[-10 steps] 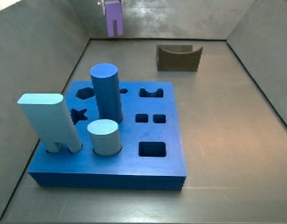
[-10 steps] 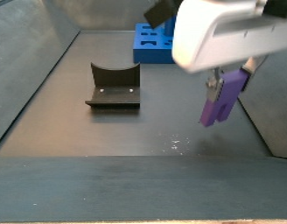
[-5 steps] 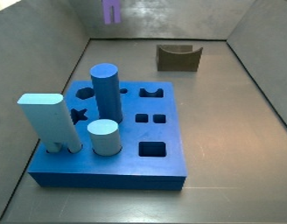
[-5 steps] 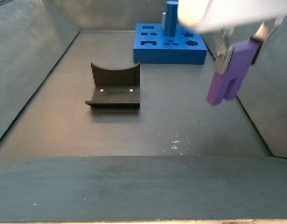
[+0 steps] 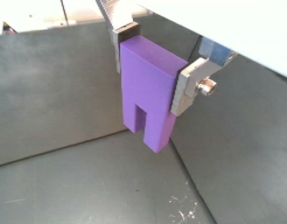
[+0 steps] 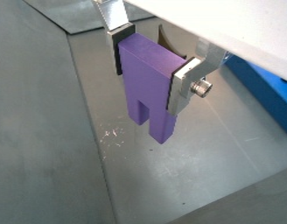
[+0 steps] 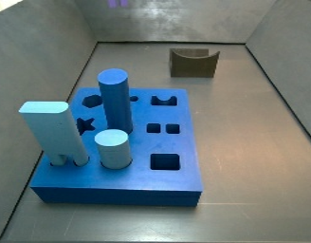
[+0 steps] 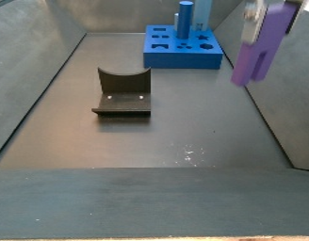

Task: Pick up the double-square object. Move to above the board. Insert the double-square object.
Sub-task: Move to above the board.

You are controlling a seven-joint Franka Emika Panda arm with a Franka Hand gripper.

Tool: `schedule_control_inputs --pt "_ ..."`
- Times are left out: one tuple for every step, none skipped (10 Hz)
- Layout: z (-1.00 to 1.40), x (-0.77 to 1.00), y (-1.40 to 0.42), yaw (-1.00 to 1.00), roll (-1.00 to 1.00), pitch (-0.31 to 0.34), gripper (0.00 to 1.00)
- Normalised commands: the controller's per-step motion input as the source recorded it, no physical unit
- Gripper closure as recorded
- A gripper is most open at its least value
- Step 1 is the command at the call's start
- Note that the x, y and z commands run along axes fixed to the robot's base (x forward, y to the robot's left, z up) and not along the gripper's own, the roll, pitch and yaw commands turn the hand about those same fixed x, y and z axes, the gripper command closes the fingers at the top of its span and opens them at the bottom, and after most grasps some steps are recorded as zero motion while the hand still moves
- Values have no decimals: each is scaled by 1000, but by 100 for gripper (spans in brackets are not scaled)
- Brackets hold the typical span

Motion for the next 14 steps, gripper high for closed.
schedule_control_inputs --pt "1000 -24 -82 29 100 89 100" --pt "1000 -20 -74 30 99 85 100" --pt "1000 -16 -67 30 97 88 100" --pt "1000 -11 -59 32 95 86 100" --pt "912 -7 -50 32 94 88 100" --pt "663 2 -23 34 87 88 100" --pt "562 2 -15 35 84 89 100" --pt "359 3 -13 34 80 88 100" --pt "211 4 -15 32 78 85 100" --pt "-24 293 -1000 -1000 -67 37 100" --pt "-26 294 -1000 -1000 -69 33 100" --pt "-25 294 -1000 -1000 -106 37 100" --pt "-26 297 -1000 -1000 -171 46 100" --pt "-26 301 -1000 -903 -151 65 100"
